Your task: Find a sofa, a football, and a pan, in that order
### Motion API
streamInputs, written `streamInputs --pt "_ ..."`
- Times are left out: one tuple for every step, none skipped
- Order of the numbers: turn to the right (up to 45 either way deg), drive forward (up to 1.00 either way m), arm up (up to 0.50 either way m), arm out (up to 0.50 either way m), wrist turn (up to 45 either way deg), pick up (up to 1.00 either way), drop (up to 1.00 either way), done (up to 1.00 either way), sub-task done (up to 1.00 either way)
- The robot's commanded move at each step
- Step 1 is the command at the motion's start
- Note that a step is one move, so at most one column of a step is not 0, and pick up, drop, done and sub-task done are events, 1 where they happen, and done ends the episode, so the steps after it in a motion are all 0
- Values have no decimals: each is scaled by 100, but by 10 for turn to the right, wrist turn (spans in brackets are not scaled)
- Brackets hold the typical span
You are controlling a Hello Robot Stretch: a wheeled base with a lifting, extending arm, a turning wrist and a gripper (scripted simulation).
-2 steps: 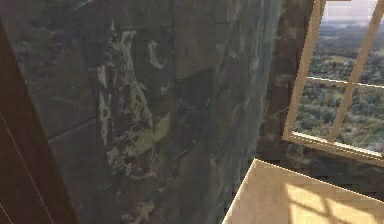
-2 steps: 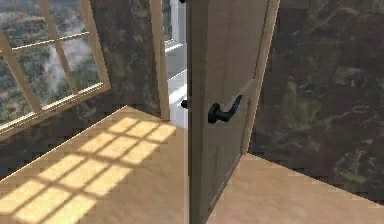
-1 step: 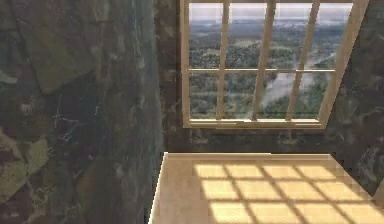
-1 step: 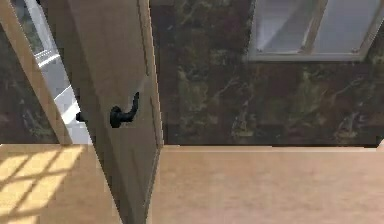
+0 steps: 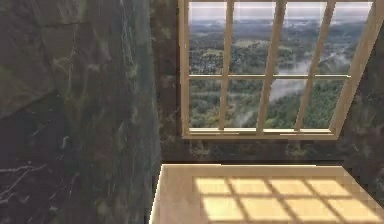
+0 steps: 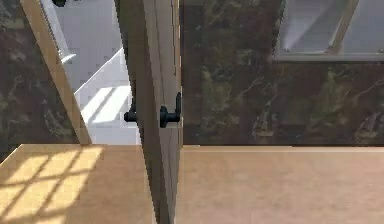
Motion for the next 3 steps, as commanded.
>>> streamInputs --pt "450 0 0 0 0 0 0 0 0" --pt "450 0 0 0 0 0 0 0 0" --pt "0 10 0 0 0 0 0 0 0"
